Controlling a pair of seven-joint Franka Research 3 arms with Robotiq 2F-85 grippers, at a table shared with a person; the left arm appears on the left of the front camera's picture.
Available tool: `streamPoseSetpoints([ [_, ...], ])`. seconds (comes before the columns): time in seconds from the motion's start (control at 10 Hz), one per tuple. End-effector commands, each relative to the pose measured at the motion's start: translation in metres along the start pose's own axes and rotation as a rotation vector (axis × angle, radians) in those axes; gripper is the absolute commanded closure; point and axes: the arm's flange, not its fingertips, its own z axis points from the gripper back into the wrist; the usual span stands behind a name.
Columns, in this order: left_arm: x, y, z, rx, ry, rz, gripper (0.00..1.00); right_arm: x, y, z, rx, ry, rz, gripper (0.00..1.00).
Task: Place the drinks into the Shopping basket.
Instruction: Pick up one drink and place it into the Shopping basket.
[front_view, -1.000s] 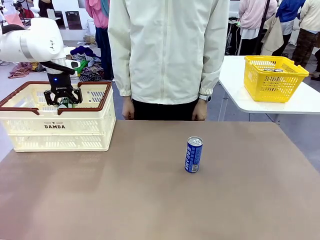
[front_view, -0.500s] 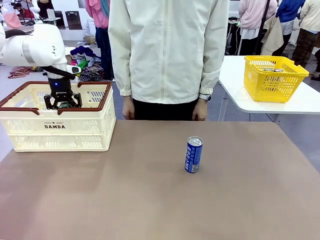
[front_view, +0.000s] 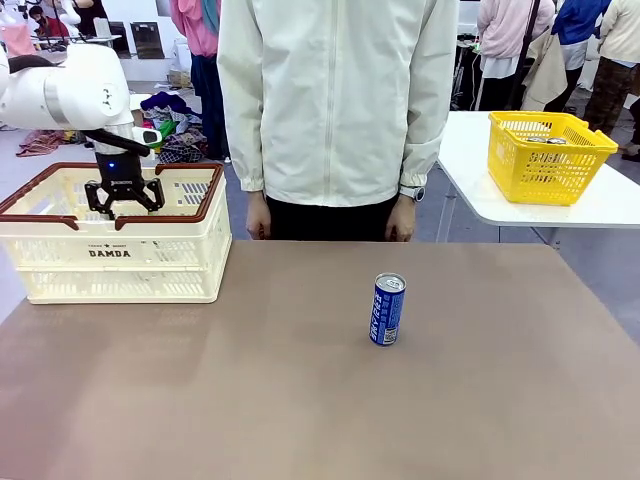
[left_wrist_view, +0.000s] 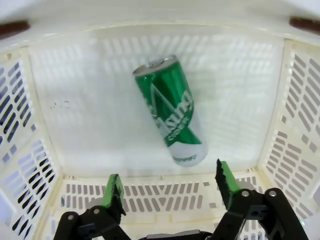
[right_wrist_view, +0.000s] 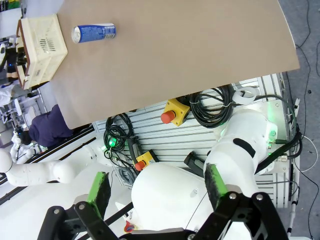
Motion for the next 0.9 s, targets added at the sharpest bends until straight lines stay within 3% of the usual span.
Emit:
streamPoseSetpoints([
  [0.0, -0.008, 0.007, 0.008, -0.018, -0.037, 0.003, 0.00, -0.009, -0.004, 0.003, 0.012, 0.003, 0.020, 0.00],
  [0.2, -0.024, 0.014, 0.029, -0.050, -0.080, -0.022, 0.00, -0.009, -0.004, 0.003, 0.012, 0.003, 0.020, 0.00],
  [0.5, -0.078, 0.021, 0.093, -0.182, -0.129, -0.126, 0.00, -0.009, -0.004, 0.003, 0.012, 0.003, 0.020, 0.00],
  [0.7, -0.127, 0.026, 0.133, -0.364, -0.111, -0.288, 0.00, -0.009, -0.004, 0.003, 0.012, 0.003, 0.020, 0.00],
  [0.8, -0.148, 0.034, 0.142, -0.527, -0.094, -0.390, 0.00, -0.009, -0.004, 0.003, 0.012, 0.003, 0.020, 0.00],
])
